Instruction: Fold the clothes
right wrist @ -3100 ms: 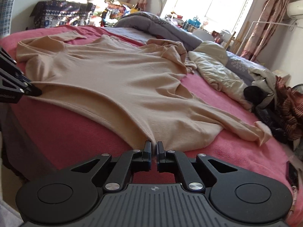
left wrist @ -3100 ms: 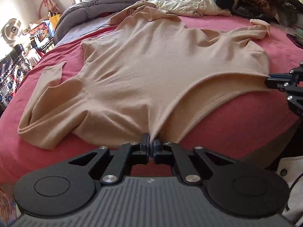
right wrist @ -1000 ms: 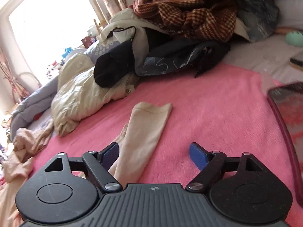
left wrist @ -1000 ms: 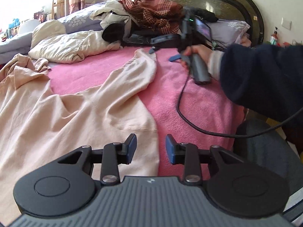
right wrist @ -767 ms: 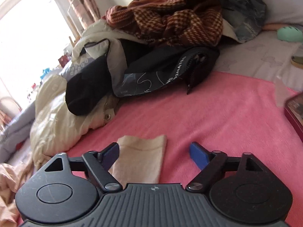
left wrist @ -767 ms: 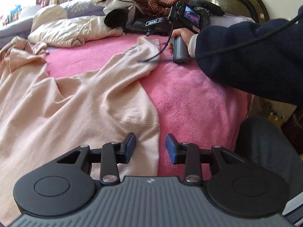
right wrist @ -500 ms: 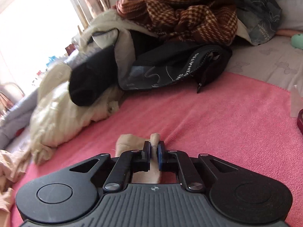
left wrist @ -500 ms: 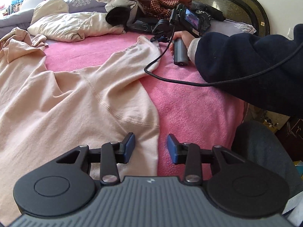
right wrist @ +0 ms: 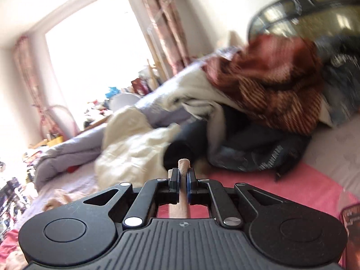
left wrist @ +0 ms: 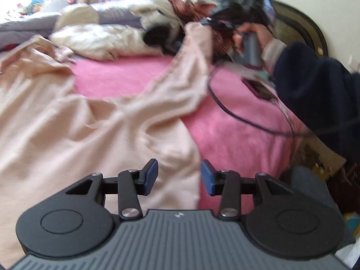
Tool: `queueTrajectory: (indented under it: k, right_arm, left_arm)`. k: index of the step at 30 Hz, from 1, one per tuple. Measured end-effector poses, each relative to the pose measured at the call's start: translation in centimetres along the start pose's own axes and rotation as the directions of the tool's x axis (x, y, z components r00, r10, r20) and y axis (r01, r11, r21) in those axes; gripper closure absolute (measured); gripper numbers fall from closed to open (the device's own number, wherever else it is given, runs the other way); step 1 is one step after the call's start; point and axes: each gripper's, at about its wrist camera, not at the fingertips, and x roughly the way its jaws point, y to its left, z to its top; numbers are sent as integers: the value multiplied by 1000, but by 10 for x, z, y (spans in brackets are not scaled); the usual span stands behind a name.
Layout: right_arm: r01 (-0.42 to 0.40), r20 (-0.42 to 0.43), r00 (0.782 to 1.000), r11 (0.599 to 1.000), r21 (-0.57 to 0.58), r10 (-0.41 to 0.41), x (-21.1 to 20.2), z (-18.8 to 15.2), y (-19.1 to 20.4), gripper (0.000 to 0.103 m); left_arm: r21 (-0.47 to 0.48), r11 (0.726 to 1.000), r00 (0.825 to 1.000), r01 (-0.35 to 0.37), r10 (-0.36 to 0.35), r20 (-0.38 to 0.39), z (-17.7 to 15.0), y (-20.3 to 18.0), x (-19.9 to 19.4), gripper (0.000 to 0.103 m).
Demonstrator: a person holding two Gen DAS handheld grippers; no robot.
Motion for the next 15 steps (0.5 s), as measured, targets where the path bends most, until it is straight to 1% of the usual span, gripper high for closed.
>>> queueTrajectory:
  k: [1,2,3,4,6,7,8,10,12,13,14,15]
  right_arm:
    - [-36,-2,999,999,-12,36,-6,4,13,95]
    - [-82,-6,997,996,-30,82,-14,8,33,95]
    - [-124,-11,992,991,-47,124,-19,8,53,95]
    - [-169,-20,986,983,-67,168,-24,7,74,95]
    - [-279,-45,960,954,-108,276,-35,-1,124,95]
    - [-339,-61,941,933,-118,334,-40,-9,148,95]
    - [-404,-84,914,906,-122,396,-46,-19,174,95]
    - [-519,-139,853,846,-121,503,-54,-44,223,95]
    - [-617,-218,779,780,-105,588,-61,-81,268,95]
    - [-652,-258,746,751,-102,613,-64,-102,286,94]
    - [-674,-298,722,732,-99,624,-66,-122,300,92]
    - [-690,-352,699,717,-102,622,-70,-147,315,85]
  left_arm:
    - [-17,1000,999,-24,25,38,3,8,-13,54]
    - [-34,997,995,-65,67,77,5,16,-29,54]
    - [-52,993,987,-105,111,113,8,25,-44,53]
    - [-68,986,978,-150,158,138,8,33,-57,50]
    - [-129,961,947,-245,265,179,2,53,-89,45]
    - [-165,944,929,-286,316,195,-2,64,-105,44]
    - [-210,923,912,-321,362,195,-9,75,-120,44]
    - [-297,873,873,-386,450,189,-23,96,-148,44]
    - [-375,812,832,-447,532,160,-43,113,-172,44]
    - [-397,788,815,-471,560,146,-50,118,-179,44]
    - [-416,762,798,-496,589,129,-58,122,-185,44]
    - [-429,741,783,-517,612,113,-65,125,-188,44]
